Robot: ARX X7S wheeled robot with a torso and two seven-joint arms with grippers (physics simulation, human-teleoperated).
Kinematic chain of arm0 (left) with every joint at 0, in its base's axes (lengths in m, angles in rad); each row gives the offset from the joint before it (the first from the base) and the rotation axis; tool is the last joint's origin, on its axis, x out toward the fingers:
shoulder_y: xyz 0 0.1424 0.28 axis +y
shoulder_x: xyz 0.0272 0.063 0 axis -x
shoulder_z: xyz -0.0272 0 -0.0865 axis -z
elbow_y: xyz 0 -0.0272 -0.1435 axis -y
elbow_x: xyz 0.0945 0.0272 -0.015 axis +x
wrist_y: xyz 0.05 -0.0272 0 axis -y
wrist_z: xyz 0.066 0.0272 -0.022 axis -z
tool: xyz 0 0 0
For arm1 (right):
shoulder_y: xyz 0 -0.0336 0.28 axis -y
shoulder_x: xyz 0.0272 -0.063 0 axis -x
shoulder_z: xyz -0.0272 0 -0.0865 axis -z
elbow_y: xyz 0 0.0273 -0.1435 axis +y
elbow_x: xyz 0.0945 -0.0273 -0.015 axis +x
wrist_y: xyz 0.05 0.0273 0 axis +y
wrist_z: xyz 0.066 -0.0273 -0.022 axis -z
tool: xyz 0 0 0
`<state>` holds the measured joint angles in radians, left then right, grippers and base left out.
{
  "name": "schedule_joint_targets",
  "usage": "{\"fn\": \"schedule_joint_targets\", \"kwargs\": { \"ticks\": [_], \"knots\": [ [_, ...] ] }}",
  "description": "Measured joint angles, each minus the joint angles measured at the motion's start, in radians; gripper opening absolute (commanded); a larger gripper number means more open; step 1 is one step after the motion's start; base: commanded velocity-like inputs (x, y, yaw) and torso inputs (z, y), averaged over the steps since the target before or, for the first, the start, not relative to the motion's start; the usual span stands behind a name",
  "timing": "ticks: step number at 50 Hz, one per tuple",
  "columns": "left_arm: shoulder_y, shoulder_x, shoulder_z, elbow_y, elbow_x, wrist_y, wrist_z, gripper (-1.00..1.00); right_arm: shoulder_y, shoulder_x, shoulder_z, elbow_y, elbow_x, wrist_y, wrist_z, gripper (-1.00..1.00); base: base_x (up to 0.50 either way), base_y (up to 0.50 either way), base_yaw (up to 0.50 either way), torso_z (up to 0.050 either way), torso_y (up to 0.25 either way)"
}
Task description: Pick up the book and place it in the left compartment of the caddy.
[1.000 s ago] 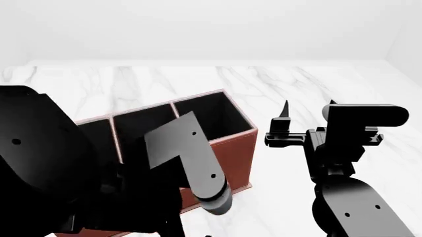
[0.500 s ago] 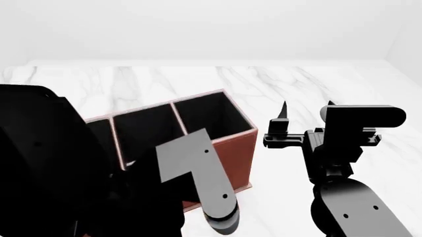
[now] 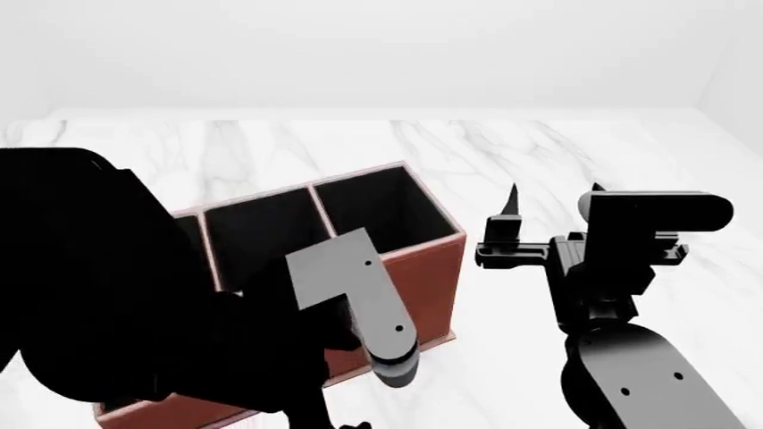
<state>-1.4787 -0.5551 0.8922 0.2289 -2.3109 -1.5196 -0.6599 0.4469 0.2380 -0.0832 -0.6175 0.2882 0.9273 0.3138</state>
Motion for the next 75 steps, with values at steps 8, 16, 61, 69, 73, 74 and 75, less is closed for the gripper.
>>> {"fn": "schedule_joint_targets", "kwargs": {
  "ticks": [8,16,61,69,73,74,75],
  "knots": [
    [0.008,0.0,-0.002,-0.007,0.14,-0.022,0.12,1.0,-0.004,0.002,-0.003,0.002,0.002,-0.007,0.002,1.0,0.0,0.0,0.0,0.0,0.0],
    [0.012,0.0,0.006,0.001,0.263,-0.023,0.239,1.0,-0.007,0.004,-0.005,0.006,0.005,-0.013,0.004,1.0,0.0,0.0,0.0,0.0,0.0],
    [0.031,0.078,0.085,0.041,0.748,0.079,0.76,1.0,-0.007,0.013,-0.017,0.023,0.022,-0.03,0.018,1.0,0.0,0.0,0.0,0.0,0.0],
    [0.034,0.092,0.118,0.026,0.805,0.1,0.818,1.0,-0.009,0.015,-0.019,0.023,0.026,-0.033,0.02,1.0,0.0,0.0,0.0,0.0,0.0],
    [0.036,0.098,0.133,0.019,0.829,0.11,0.842,1.0,-0.01,0.016,-0.019,0.024,0.027,-0.035,0.021,1.0,0.0,0.0,0.0,0.0,0.0],
    [0.037,0.1,0.137,0.017,0.835,0.113,0.848,1.0,-0.01,0.016,-0.019,0.025,0.028,-0.035,0.021,1.0,0.0,0.0,0.0,0.0,0.0],
    [0.038,0.101,0.141,0.015,0.841,0.116,0.854,1.0,-0.01,0.016,-0.019,0.025,0.028,-0.036,0.022,1.0,0.0,0.0,0.0,0.0,0.0]
  ]
}}
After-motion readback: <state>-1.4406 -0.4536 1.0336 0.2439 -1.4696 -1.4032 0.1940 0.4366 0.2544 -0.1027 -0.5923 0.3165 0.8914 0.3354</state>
